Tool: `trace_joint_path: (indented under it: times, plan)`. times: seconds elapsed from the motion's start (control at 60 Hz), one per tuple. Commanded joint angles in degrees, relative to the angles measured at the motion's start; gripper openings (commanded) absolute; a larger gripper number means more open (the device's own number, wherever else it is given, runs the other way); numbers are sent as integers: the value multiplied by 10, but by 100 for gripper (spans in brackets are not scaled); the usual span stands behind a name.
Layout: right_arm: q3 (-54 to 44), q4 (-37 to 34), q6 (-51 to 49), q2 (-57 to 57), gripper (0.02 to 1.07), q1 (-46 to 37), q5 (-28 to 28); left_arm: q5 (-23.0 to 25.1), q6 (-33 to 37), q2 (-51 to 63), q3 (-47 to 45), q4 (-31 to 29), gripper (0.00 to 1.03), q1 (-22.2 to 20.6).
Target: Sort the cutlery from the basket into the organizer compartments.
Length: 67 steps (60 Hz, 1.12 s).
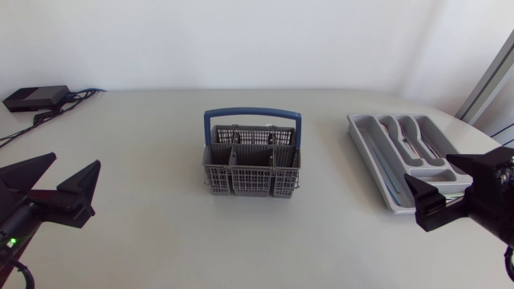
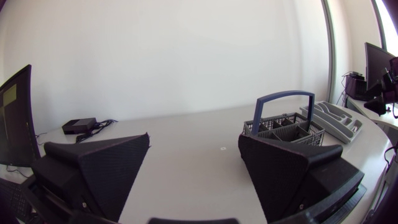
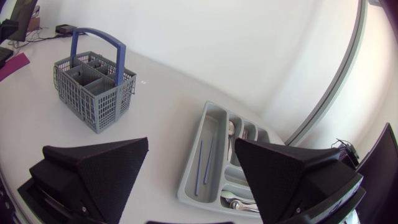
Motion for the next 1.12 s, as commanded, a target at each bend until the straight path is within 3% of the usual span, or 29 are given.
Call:
trace_joint_path:
  times: [0.0, 0.383, 0.75, 1.1]
  plan:
    - [-33, 20, 41, -27, 103, 4, 10, -13, -23, -23, -35, 18, 99, -7]
    - [-132, 100, 147, -138, 103, 17, 42, -80, -67, -116, -145, 72, 99, -29]
    - [-227, 176, 247, -244, 103, 30, 73, -80, -67, -116, -145, 72, 99, -29]
    - [-227, 176, 247, -244, 103, 30, 73, -80, -67, -116, -145, 72, 99, -29]
